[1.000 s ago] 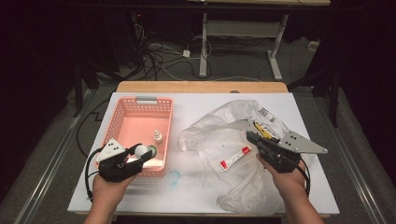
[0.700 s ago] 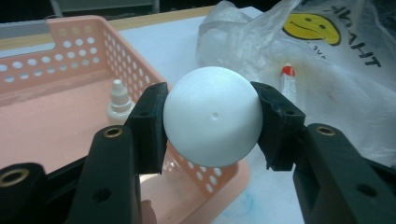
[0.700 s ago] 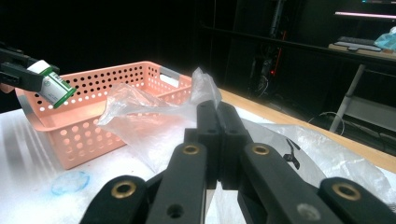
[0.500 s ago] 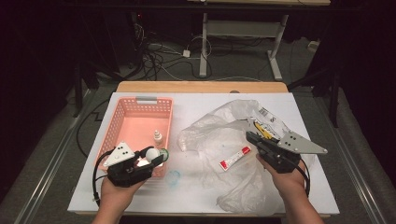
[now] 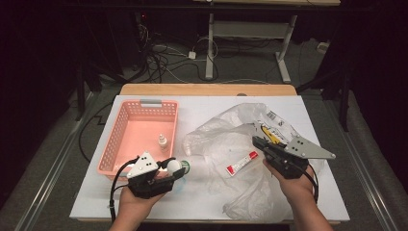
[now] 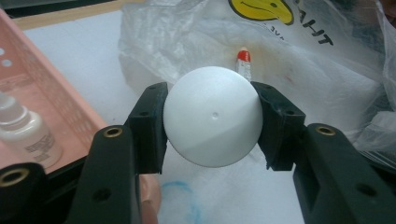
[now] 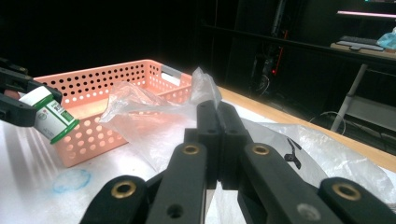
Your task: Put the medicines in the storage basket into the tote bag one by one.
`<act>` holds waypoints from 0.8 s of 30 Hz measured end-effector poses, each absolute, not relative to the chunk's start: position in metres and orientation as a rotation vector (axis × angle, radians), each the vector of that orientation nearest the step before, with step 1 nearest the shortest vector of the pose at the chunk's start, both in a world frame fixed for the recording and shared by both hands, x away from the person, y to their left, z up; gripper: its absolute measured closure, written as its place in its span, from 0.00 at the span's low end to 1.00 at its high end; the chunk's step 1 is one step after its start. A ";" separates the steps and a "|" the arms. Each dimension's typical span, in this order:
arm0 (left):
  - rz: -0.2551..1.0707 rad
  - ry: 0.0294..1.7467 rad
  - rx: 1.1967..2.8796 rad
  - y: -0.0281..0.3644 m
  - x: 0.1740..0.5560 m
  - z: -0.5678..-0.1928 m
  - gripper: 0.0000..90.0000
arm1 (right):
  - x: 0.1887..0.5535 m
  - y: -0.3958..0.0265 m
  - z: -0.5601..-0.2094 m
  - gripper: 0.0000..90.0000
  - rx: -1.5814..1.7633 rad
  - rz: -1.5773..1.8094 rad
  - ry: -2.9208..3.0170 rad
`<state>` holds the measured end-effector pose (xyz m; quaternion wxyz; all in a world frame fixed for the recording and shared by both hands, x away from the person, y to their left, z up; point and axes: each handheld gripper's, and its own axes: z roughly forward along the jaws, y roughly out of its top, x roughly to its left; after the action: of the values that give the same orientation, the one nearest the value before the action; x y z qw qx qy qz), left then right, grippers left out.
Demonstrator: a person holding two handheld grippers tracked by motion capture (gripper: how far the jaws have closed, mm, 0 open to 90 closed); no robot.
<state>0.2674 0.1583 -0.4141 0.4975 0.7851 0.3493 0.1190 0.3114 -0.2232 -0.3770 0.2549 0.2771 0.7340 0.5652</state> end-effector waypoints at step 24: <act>0.261 0.779 1.963 0.123 0.269 -0.430 0.54 | 0.311 -0.222 -0.377 1.00 0.746 1.530 1.999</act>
<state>0.2691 0.1228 -0.4304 0.4853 0.8065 0.3202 0.1072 0.3107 -0.2219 -0.3773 0.2550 0.2749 0.7362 0.5635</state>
